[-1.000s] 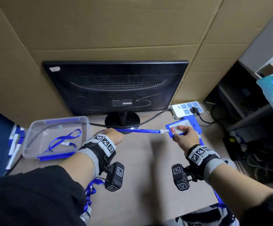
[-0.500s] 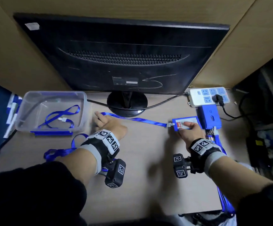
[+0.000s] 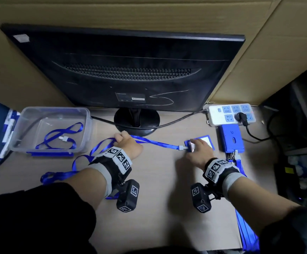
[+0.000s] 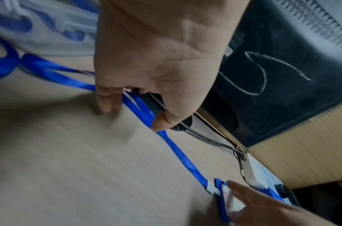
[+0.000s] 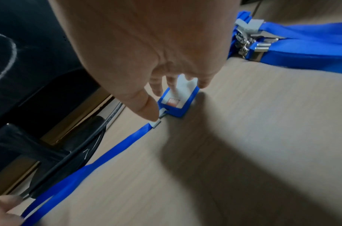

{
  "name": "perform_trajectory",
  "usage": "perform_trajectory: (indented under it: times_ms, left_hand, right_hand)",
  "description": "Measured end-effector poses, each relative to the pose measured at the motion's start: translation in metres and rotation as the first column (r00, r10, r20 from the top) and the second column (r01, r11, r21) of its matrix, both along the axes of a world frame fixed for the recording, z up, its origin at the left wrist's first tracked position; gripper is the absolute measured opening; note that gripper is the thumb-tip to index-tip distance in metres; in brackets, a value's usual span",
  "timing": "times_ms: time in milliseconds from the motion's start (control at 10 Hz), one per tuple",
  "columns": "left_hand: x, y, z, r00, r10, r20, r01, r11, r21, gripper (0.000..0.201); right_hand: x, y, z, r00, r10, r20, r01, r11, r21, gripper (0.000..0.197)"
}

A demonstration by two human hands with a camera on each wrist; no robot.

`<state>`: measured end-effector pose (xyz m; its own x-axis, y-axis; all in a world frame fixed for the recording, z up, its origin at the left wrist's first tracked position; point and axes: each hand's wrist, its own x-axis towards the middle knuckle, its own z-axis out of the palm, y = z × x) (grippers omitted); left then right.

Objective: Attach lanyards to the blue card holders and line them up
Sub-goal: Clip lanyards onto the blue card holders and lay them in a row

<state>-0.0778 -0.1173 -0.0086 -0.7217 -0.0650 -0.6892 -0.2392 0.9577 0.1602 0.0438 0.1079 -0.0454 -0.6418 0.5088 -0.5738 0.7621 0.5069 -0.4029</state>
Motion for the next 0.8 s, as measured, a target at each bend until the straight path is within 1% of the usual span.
perform_trajectory:
  times_ms: [100,200,300,400,500,600,700,800]
  left_hand:
    - [0.007,0.004,-0.006,0.996,0.056,0.063,-0.053,0.997,-0.050,0.089]
    - [0.009,0.005,-0.013,0.988,0.134,0.070,-0.128,0.988,-0.086,0.098]
    - [0.004,-0.001,-0.023,0.985,0.166,0.053,-0.161,0.983,-0.090,0.100]
    - [-0.002,-0.006,-0.029,0.977,0.209,0.042,-0.206,0.977,-0.061,0.099]
    - [-0.011,-0.010,-0.034,0.962,0.270,0.041,-0.267,0.962,-0.063,0.097]
    - [-0.018,-0.024,-0.042,0.967,0.252,0.023,-0.250,0.966,-0.072,0.089]
    - [-0.025,-0.036,-0.048,0.975,0.223,-0.012,-0.223,0.974,-0.040,0.082]
    - [-0.029,-0.037,-0.048,0.974,0.227,-0.005,-0.227,0.973,-0.039,0.079]
  right_hand:
    - [0.001,-0.005,-0.006,0.983,0.105,0.150,-0.099,0.994,-0.048,0.074]
    - [0.001,-0.005,-0.010,0.980,0.082,0.179,-0.084,0.997,0.001,0.080]
    - [0.001,-0.001,-0.012,0.982,0.011,0.191,-0.013,1.000,0.009,0.087]
    - [0.003,0.004,-0.014,0.986,-0.006,0.167,0.005,1.000,0.007,0.086]
    - [0.003,0.009,-0.013,0.986,-0.021,0.165,0.020,1.000,0.008,0.088]
    - [0.004,0.007,-0.013,0.983,-0.038,0.178,0.037,0.999,0.010,0.088]
    - [0.002,0.006,-0.017,0.985,-0.050,0.164,0.044,0.998,0.037,0.079]
    - [0.002,0.004,-0.022,0.984,-0.052,0.168,0.044,0.998,0.049,0.083]
